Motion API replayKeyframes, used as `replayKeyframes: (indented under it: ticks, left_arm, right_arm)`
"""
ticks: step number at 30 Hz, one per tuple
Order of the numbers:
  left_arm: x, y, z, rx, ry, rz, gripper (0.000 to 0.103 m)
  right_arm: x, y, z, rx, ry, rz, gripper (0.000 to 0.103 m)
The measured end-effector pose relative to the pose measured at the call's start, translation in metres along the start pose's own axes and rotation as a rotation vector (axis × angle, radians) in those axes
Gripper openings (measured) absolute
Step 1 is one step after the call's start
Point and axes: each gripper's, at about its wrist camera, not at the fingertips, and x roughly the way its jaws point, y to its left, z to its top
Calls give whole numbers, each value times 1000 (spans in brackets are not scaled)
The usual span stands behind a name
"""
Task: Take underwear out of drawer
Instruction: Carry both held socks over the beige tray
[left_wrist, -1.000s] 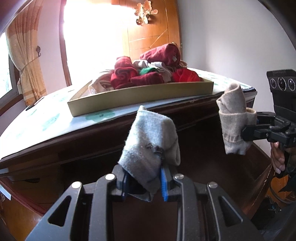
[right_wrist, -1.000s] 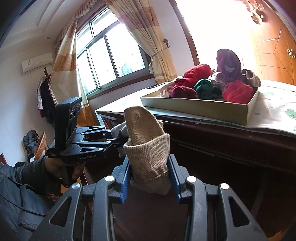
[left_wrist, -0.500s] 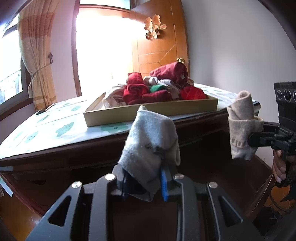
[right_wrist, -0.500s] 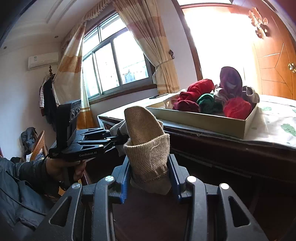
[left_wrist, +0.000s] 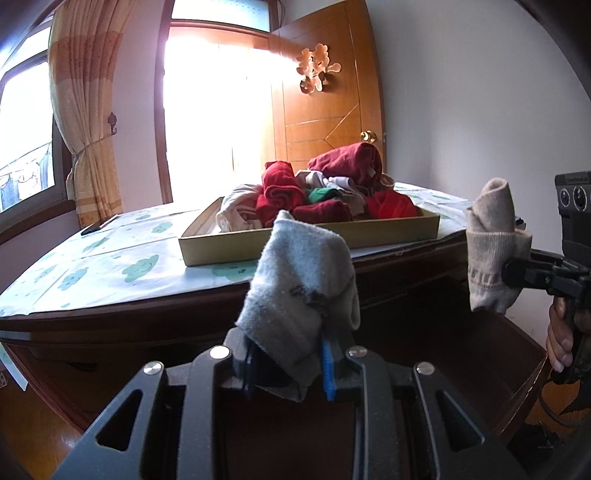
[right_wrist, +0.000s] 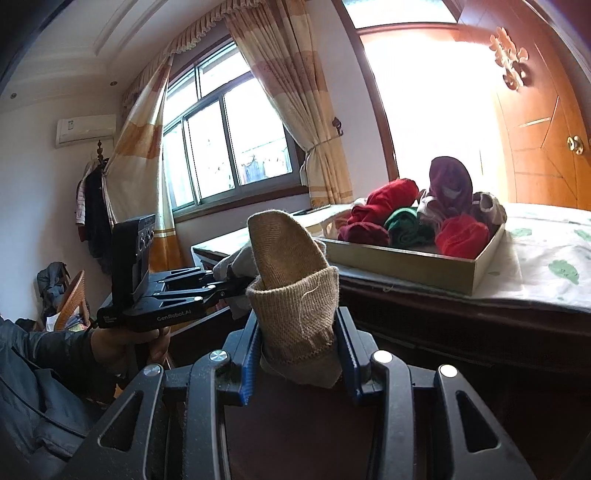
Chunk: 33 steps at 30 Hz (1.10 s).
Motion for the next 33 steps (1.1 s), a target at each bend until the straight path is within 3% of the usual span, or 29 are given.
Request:
replayKeyframes:
  ticks: [17,33]
  left_arm:
    - [-8,-4,18,19,-47,27,25]
    - [-8,-4,42,33,-56,14,25]
  right_arm:
    - [-3,-1,6,12,-42,-14,40]
    - [1,6,34,-8,-46,-15,40]
